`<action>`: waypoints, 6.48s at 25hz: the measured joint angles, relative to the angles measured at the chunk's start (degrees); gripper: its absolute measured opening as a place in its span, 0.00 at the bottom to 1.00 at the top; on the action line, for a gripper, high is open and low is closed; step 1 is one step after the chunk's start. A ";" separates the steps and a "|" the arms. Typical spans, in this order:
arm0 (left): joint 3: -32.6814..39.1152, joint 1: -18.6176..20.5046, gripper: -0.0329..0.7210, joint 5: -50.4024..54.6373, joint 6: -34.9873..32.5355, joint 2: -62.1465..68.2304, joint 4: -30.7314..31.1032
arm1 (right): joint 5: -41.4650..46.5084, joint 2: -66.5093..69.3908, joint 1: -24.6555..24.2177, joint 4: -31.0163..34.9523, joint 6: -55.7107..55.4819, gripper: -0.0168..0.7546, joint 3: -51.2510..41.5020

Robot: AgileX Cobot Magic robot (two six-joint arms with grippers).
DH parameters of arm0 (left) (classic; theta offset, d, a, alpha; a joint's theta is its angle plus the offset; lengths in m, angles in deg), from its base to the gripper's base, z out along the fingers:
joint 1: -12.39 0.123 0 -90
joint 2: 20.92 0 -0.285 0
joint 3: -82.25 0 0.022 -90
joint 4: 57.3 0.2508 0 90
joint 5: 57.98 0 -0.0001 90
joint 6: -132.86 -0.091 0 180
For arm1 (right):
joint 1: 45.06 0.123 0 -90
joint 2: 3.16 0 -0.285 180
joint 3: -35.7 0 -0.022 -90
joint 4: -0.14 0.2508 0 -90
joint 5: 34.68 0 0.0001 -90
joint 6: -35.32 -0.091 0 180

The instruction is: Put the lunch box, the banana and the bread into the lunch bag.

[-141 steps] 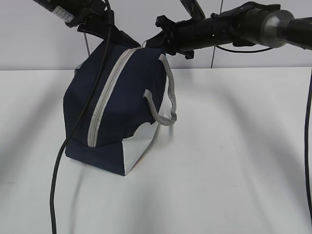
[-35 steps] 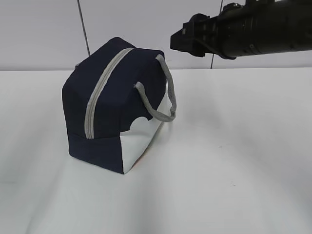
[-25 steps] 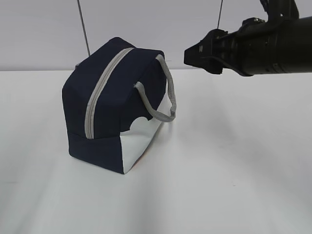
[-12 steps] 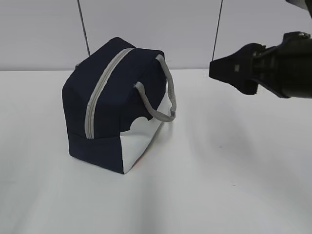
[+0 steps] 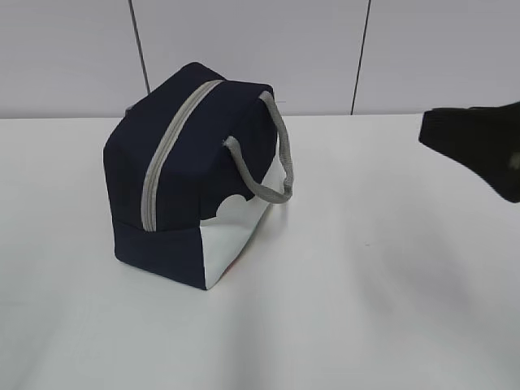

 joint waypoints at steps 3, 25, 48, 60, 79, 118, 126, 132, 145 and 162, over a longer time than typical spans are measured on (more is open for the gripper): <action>0.00 0.00 0.61 0.00 0.00 0.00 -0.01 | 1.74 -5.21 0.08 0.00 -1.66 0.60 -2.20; 0.00 -0.06 0.57 -0.02 0.00 0.00 -0.08 | 31.93 -16.97 0.08 78.08 73.21 0.60 -8.98; 0.00 -0.06 0.45 -0.02 0.00 0.00 -0.08 | 81.49 -44.06 -2.14 104.01 121.97 0.57 -0.37; 0.00 -0.06 0.36 -0.02 0.00 0.00 -0.08 | 76.76 -49.81 -10.32 105.75 122.12 0.57 -3.08; 0.00 0.64 0.36 -0.07 0.00 -2.06 -0.13 | 76.54 -49.81 -11.08 105.75 122.12 0.57 -3.08; 0.00 14.87 0.36 0.41 0.00 -11.23 -0.39 | 76.41 -49.81 -24.79 105.75 122.12 0.57 -3.08; 0.00 14.00 0.36 0.41 0.05 -11.23 -0.45 | 76.41 -49.81 -24.77 105.75 122.12 0.57 -3.08; 0.00 13.47 0.36 0.41 0.05 -11.23 -0.50 | 76.41 -49.81 -24.77 105.75 122.12 0.57 -3.08; 0.00 13.47 0.36 0.41 0.05 -11.23 -0.50 | 76.41 -49.81 -24.77 105.75 122.12 0.57 -3.08; 0.00 13.47 0.36 0.41 0.05 -11.23 -0.50 | 76.41 -49.81 -24.77 105.75 122.12 0.57 -3.08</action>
